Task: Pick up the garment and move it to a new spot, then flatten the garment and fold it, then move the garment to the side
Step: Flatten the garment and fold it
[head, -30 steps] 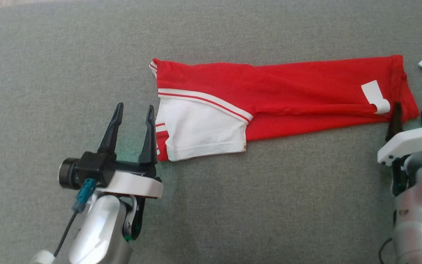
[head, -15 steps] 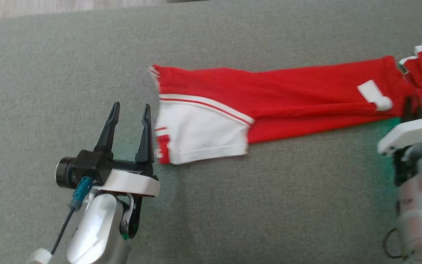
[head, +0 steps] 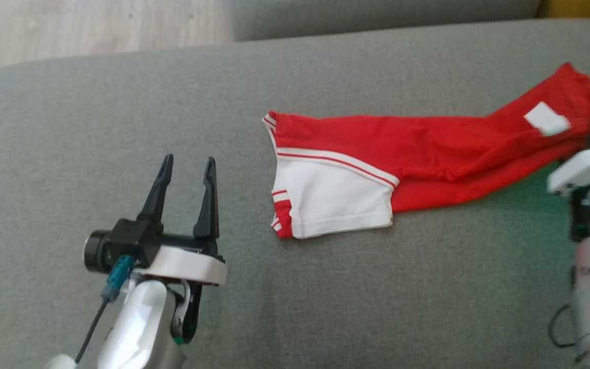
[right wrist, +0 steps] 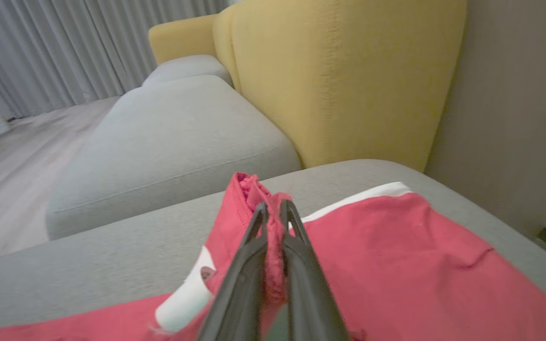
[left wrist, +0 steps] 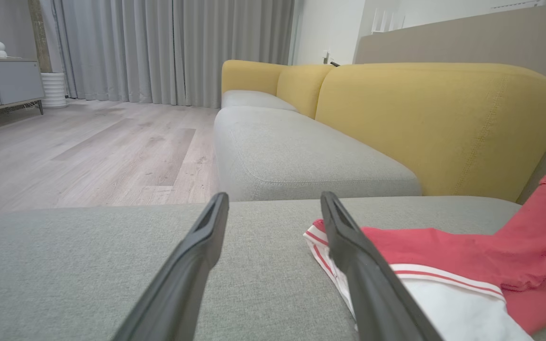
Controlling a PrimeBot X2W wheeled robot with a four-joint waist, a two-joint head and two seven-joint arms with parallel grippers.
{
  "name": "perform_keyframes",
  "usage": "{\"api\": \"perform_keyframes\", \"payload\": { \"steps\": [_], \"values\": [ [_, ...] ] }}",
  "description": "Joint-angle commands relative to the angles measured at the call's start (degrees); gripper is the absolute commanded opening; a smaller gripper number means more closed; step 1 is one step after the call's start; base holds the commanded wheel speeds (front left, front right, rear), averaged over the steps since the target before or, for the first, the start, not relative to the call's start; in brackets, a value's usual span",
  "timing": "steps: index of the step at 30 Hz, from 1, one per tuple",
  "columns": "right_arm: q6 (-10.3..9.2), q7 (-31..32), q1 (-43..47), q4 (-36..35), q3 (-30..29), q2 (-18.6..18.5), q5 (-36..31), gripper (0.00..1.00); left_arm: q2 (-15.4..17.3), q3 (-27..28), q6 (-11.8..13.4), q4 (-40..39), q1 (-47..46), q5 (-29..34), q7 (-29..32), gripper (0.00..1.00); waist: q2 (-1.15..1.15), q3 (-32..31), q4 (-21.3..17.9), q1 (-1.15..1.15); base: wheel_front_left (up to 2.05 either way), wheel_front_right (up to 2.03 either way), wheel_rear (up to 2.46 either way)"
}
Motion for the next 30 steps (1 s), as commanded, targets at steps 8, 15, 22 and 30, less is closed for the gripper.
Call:
{"api": "perform_keyframes", "payload": {
  "steps": [8, 15, 22, 30],
  "values": [
    [-0.04, 3.46, 0.46, -7.32, 13.80, 4.96, 6.88, 0.00, 0.21, 0.89, 0.92, -1.73, 0.33, -1.18, -0.55, 1.00, 0.00, -4.59, 2.71, 0.00, 0.00, 0.00, 0.00],
    [-0.04, 4.06, 0.22, -8.55, 29.79, 5.38, 20.16, 0.00, 0.21, 0.40, 0.89, -1.85, -0.10, -1.25, -0.55, 1.00, 0.00, -4.08, 5.41, 0.00, 0.00, 0.00, 0.00],
    [-0.04, 0.81, -0.24, -5.59, 43.84, 5.39, 29.17, 0.00, 0.21, -1.42, 1.12, -1.62, -1.01, -2.12, -0.55, 1.00, 0.00, -2.37, 8.43, 0.00, 0.00, 0.00, 0.00],
    [-0.04, -2.36, -1.23, -2.24, 53.32, 5.39, 34.65, 0.00, 0.21, -2.59, 1.53, -1.47, -1.71, -2.65, -0.55, 1.00, 0.00, -0.99, 10.41, 0.00, 0.00, 0.00, 0.00]
  ]
}}
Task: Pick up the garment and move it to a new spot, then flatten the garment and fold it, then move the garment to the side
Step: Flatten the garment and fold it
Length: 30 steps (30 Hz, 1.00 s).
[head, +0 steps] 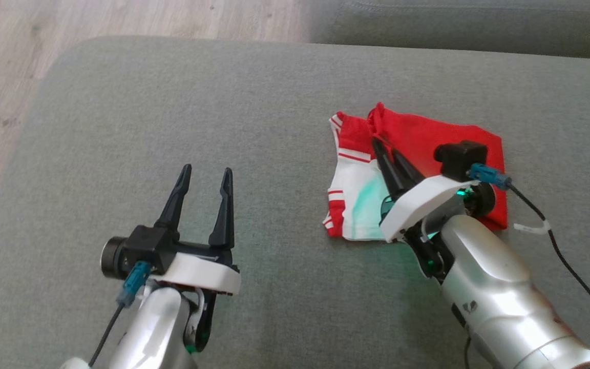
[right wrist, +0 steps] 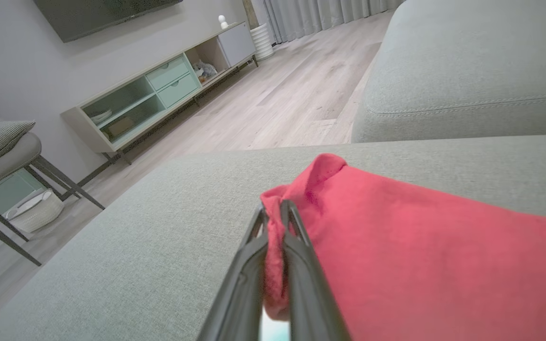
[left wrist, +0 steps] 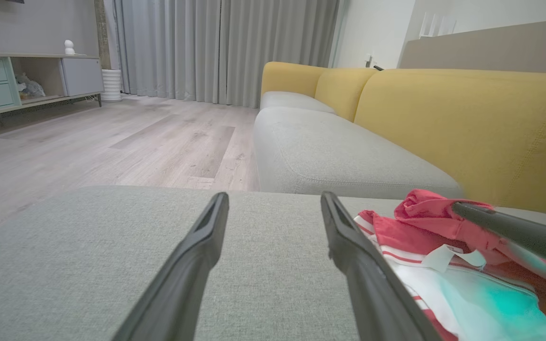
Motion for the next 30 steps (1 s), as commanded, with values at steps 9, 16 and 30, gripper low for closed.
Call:
{"api": "perform_keyframes", "payload": {
  "steps": [9, 16, 30],
  "values": [
    [-0.04, -1.08, -3.04, 2.02, 9.79, 0.88, 4.35, 0.00, 0.22, 0.73, 0.98, -1.58, -3.18, -0.63, -0.55, 1.00, 0.00, 1.33, 1.59, 0.00, 0.00, 0.00, 0.00],
    [-0.04, -0.27, -3.49, 0.81, 16.14, 0.88, 5.20, 1.00, 0.22, 1.15, 1.20, -1.13, -3.38, -0.64, -0.55, 1.00, 0.00, 0.86, 0.59, 0.00, 0.00, 0.00, 0.00],
    [-0.04, -4.67, -3.79, -5.38, -7.60, 0.88, -11.67, 1.00, 0.43, 7.10, 1.16, -3.59, 0.18, 1.05, -0.55, 1.00, 0.00, -3.61, -8.47, 0.00, 0.00, 0.00, 0.00]
  ]
}}
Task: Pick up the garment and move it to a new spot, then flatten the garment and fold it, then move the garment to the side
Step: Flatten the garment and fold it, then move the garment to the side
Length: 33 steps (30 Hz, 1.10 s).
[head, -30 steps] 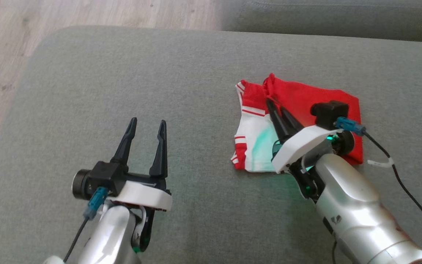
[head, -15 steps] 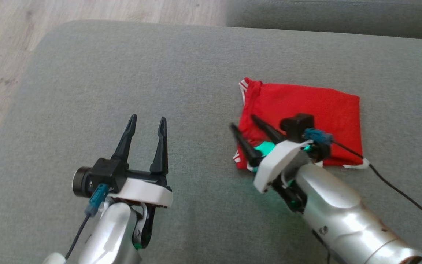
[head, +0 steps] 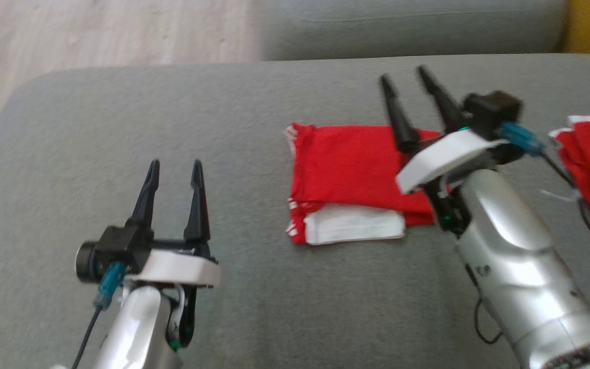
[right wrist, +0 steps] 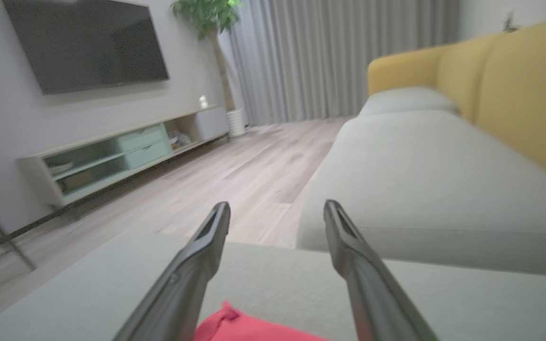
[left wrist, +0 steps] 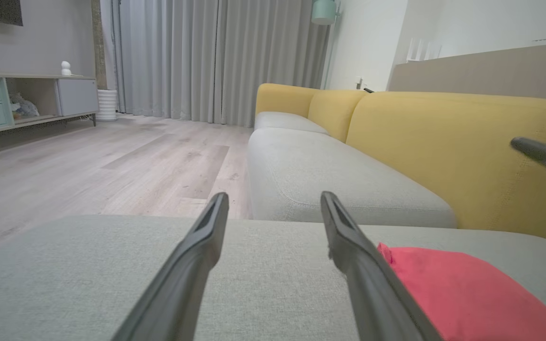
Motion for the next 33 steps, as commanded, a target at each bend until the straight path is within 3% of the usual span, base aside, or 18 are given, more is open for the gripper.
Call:
{"api": "perform_keyframes", "payload": {
  "steps": [1, 6, 14, 23, 33],
  "values": [
    [-0.04, -0.76, 3.55, -5.00, -4.95, 1.05, -5.28, 1.00, 0.36, 2.70, 0.07, -2.07, 0.29, 0.75, -0.54, 1.00, 0.00, -1.31, -2.76, 0.00, 0.00, 0.00, 0.00],
    [-0.04, -0.76, 14.35, -13.71, -15.15, 1.05, -10.93, 1.00, 0.28, 4.27, -0.29, -3.04, 2.54, 1.03, -0.54, 1.00, 0.00, -2.20, -4.82, 0.00, 0.00, 0.00, 0.00],
    [-0.04, -0.77, 26.33, -20.94, -21.75, 1.05, -14.87, 1.00, 0.20, 5.04, -1.12, -2.31, 4.92, 1.61, -0.54, 1.00, 0.00, -2.76, -6.28, 0.00, 0.00, 0.00, 0.00],
    [-0.04, -0.77, 31.35, -23.74, -22.49, 1.05, -13.03, 1.00, 0.17, 4.99, -1.35, -1.65, 6.38, 1.71, -0.54, 1.00, 0.00, -2.83, -7.10, 0.00, 0.00, 0.00, 0.00],
    [-0.04, 0.43, 26.59, -22.64, -21.92, 1.05, -14.57, 1.00, 0.17, 3.01, -1.55, -1.95, 3.06, 1.91, -0.54, 1.00, 0.00, 1.51, -4.82, 0.00, 0.00, 0.00, 0.00]
  ]
}}
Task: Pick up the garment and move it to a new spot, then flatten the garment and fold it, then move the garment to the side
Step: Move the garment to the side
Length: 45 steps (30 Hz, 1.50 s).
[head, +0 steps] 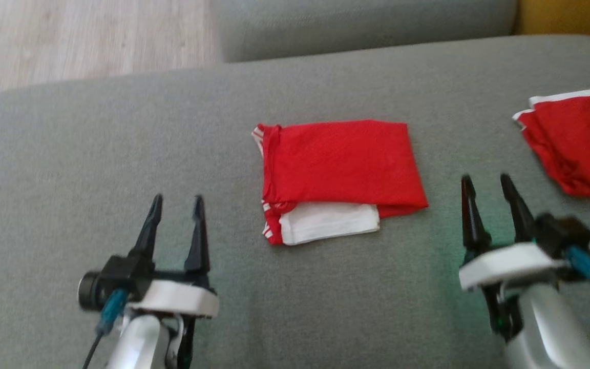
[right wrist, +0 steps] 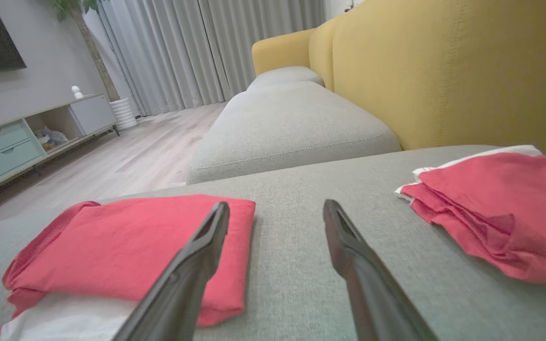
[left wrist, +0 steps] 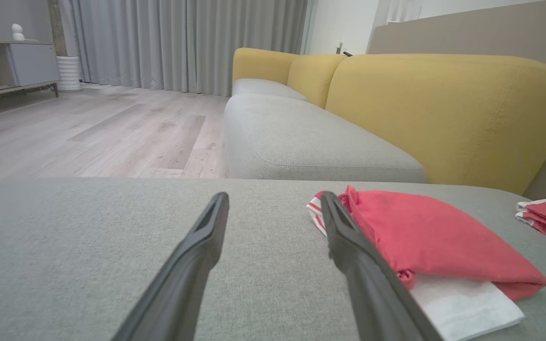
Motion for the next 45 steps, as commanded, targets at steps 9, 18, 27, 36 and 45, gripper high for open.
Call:
{"api": "perform_keyframes", "payload": {
  "steps": [9, 18, 27, 36, 45],
  "values": [
    [-0.04, 7.17, -13.09, 8.64, -0.36, -0.05, 0.60, 1.00, 0.17, -1.14, 0.14, -1.49, -7.24, -0.35, -0.55, 1.00, 0.00, 6.76, 5.14, 0.00, 0.00, 0.00, 0.00],
    [-0.04, 10.33, -18.88, 21.06, 0.47, -0.05, -0.13, 1.00, 0.17, -2.03, 0.71, -1.10, -8.55, -1.09, -0.55, 1.00, 0.00, 8.42, 7.60, 0.00, 0.00, 0.00, 0.00],
    [-0.04, 10.06, -21.54, 28.70, 5.24, -0.05, 1.48, 0.45, 0.17, -2.23, 1.01, -0.74, -9.07, -1.04, -0.55, 1.00, 0.00, 8.27, 7.86, 0.00, 0.00, 0.00, 0.00],
    [-0.04, 4.80, -23.79, 32.29, 6.83, -0.22, -3.06, 0.00, 0.17, -2.01, 0.85, -0.23, -8.50, -0.42, -0.55, 1.00, 0.00, 5.52, 5.67, 0.00, 0.00, 0.00, 0.00],
    [-0.04, 3.00, -23.58, 30.71, 7.41, -4.84, -9.59, 0.00, 0.17, -2.15, 0.96, -0.37, -7.27, -0.81, -0.55, 1.00, 0.00, 2.14, 1.71, 0.00, 0.00, 0.00, 0.00]
  ]
}}
